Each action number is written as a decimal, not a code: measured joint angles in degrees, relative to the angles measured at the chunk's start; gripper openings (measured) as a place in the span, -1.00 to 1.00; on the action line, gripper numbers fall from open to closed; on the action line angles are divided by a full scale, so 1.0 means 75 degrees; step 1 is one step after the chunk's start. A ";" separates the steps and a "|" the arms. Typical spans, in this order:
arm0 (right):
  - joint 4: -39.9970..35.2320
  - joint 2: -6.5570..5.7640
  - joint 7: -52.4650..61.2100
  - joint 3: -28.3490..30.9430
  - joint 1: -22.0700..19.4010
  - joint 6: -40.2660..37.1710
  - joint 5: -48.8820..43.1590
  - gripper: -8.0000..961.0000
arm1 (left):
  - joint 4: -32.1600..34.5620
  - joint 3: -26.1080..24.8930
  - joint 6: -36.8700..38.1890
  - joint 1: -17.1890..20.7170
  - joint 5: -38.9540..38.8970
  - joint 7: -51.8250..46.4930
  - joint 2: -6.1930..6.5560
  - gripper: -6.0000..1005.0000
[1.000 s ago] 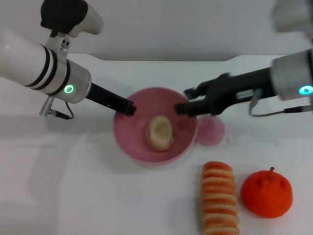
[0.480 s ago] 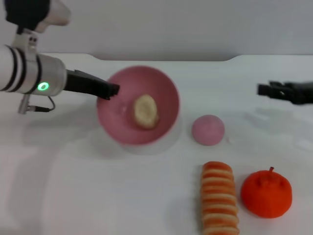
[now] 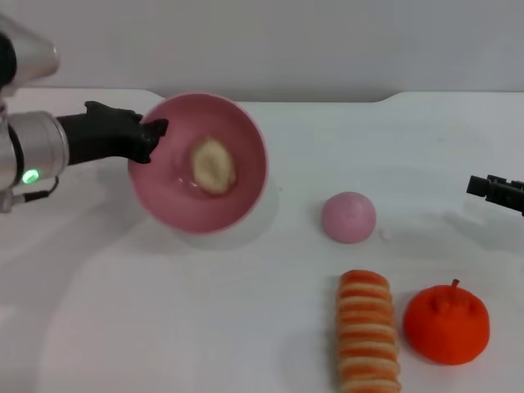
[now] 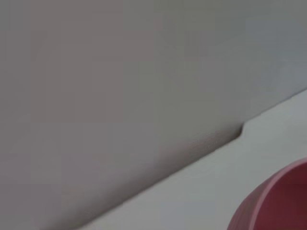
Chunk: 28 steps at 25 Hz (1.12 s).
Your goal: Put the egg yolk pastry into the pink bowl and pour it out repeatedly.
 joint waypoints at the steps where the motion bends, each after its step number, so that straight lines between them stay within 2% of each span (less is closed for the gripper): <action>1: 0.0024 -0.0003 -0.0017 0.0019 0.0004 -0.0001 0.0001 0.15 | 0.0037 0.0460 -0.0725 0.0365 -0.0629 0.0774 0.0005 -0.99; 2: 0.0037 -0.0004 -0.0020 0.0029 0.0011 0.0000 0.0002 0.15 | 0.0037 0.0460 -0.0725 0.0365 -0.0629 0.0774 0.0005 -0.99; 3: 0.0045 -0.0004 -0.0023 0.0033 0.0026 -0.0001 0.0003 0.15 | 0.0076 0.0890 -0.1331 0.0617 -0.1047 0.1396 0.0004 -0.99; 4: 0.0049 -0.0005 -0.0024 0.0038 0.0040 -0.0001 0.0004 0.15 | 0.0089 0.1007 -0.1495 0.0671 -0.1134 0.1550 0.0004 -0.99; 6: 0.0066 -0.0006 -0.0026 0.0041 0.0068 -0.0001 0.0006 0.15 | 0.0145 0.1667 -0.2390 0.0919 -0.1530 0.2282 -0.0003 -0.99; 7: 0.0087 -0.0005 -0.0026 0.0040 0.0075 0.0000 0.0007 0.15 | 0.0145 0.1667 -0.2390 0.0919 -0.1530 0.2282 -0.0003 -0.99; 8: 0.0111 -0.0004 -0.0027 0.0042 0.0082 0.0008 0.0008 0.15 | 0.0171 0.2466 -0.3595 0.1109 -0.1700 0.2824 -0.0003 -0.99; 11: 0.0153 -0.0002 -0.0030 0.0044 0.0083 0.0081 0.0009 0.15 | 0.0134 0.3715 -0.5355 0.1225 -0.1657 0.3277 0.0014 -0.99; 12: 0.0154 -0.0001 -0.0033 0.0045 0.0075 0.0112 0.0009 0.15 | 0.0056 0.4332 -0.6353 0.1239 -0.1559 0.3490 0.0021 -0.99; 13: 0.0154 0.0001 -0.0035 0.0047 0.0067 0.0135 0.0010 0.15 | 0.0024 0.4521 -0.6629 0.1239 -0.1515 0.3542 0.0022 -0.99; 17: 0.0159 0.0013 -0.0039 0.0050 0.0053 0.0175 0.0010 0.15 | -0.0559 0.5794 -0.8793 0.1082 -0.0715 0.3602 0.0010 -0.99; 22: 0.0163 0.0017 -0.0043 0.0073 0.0062 0.0185 0.0010 0.15 | -0.2074 0.7598 -1.2495 0.0582 0.0240 0.3368 -0.0023 -0.99; 24: 0.0163 0.0018 -0.0074 0.0102 0.0078 0.0187 0.0010 0.15 | -0.2074 0.7598 -1.2495 0.0582 0.0240 0.3368 -0.0023 -0.99; 25: 0.0164 0.0019 -0.0087 0.0105 0.0080 0.0186 0.0010 0.15 | -0.3255 0.8534 -1.4521 0.0219 0.0780 0.2966 -0.0062 -0.99; 28: 0.0164 0.0019 -0.0111 0.0108 0.0089 0.0191 0.0011 0.15 | -0.3818 0.8961 -1.5343 0.0048 0.0984 0.2797 -0.0078 -0.99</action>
